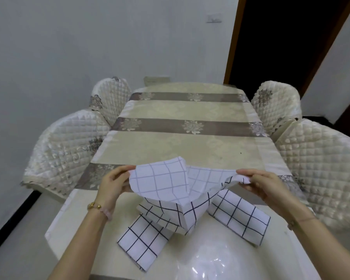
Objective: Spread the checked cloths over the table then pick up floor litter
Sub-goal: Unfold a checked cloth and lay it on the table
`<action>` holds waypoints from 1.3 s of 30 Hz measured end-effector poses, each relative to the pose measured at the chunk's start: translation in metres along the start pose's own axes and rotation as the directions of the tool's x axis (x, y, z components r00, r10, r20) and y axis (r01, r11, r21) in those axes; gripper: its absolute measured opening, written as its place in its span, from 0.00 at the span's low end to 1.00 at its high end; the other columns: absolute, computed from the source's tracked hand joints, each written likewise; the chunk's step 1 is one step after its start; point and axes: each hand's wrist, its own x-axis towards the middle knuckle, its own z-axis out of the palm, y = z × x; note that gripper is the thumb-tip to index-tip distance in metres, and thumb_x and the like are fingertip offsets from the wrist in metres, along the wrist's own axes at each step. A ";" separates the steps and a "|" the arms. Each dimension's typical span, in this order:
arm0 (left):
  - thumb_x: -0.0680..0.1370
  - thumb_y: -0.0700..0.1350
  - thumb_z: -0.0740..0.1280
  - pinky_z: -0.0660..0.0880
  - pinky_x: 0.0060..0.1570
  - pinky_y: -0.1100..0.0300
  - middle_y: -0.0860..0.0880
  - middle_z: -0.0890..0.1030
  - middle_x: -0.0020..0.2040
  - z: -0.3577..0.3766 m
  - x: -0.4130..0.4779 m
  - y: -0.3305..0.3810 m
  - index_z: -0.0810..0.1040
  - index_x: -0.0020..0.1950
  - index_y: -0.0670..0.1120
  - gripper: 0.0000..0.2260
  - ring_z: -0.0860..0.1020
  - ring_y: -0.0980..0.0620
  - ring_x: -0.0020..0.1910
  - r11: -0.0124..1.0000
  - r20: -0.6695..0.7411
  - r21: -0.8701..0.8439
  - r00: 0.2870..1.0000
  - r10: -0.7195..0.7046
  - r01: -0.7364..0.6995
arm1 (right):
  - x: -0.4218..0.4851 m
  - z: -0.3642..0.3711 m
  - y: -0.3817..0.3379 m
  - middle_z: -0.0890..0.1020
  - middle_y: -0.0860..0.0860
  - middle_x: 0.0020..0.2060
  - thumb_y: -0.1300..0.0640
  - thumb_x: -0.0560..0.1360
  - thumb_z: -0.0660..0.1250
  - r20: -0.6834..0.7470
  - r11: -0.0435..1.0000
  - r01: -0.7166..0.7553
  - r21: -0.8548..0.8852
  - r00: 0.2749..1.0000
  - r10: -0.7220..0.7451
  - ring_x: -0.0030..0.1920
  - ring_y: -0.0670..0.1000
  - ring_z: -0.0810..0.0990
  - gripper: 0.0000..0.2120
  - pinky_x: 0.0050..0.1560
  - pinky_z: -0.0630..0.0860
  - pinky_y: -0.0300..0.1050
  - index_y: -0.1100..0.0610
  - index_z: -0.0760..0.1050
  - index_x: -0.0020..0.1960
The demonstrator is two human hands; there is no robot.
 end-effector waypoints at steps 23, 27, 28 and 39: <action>0.77 0.48 0.66 0.78 0.50 0.48 0.53 0.82 0.43 -0.045 0.028 0.115 0.77 0.44 0.53 0.03 0.80 0.50 0.44 0.866 -0.189 0.159 0.847 0.497 -0.474 | -0.011 -0.012 -0.119 0.83 0.49 0.45 0.56 0.78 0.64 -0.176 0.866 0.481 -0.138 0.848 -0.499 0.39 0.41 0.84 0.05 0.38 0.80 0.35 0.54 0.77 0.51; 0.77 0.50 0.65 0.71 0.53 0.62 0.55 0.81 0.52 -0.043 0.030 0.109 0.78 0.49 0.55 0.03 0.75 0.52 0.56 0.866 -0.181 0.280 0.864 0.470 -0.413 | -0.004 -0.020 -0.116 0.82 0.59 0.50 0.55 0.78 0.64 -0.142 0.907 0.367 -0.206 0.906 -0.399 0.48 0.54 0.82 0.13 0.52 0.78 0.48 0.63 0.76 0.57; 0.77 0.49 0.65 0.69 0.53 0.65 0.58 0.80 0.52 -0.041 0.032 0.105 0.77 0.49 0.56 0.03 0.74 0.53 0.57 0.868 -0.156 0.306 0.878 0.452 -0.392 | -0.001 -0.020 -0.113 0.81 0.61 0.46 0.56 0.78 0.64 -0.125 0.912 0.343 -0.226 0.918 -0.377 0.43 0.54 0.82 0.11 0.46 0.78 0.46 0.63 0.78 0.54; 0.76 0.46 0.68 0.78 0.53 0.48 0.37 0.80 0.59 -0.050 0.063 0.040 0.77 0.58 0.44 0.13 0.80 0.43 0.53 0.987 0.124 0.056 0.979 -0.160 0.154 | 0.048 -0.028 -0.058 0.84 0.50 0.31 0.58 0.78 0.62 -0.226 0.961 0.196 -0.194 0.944 -0.238 0.32 0.50 0.83 0.07 0.30 0.79 0.42 0.58 0.78 0.46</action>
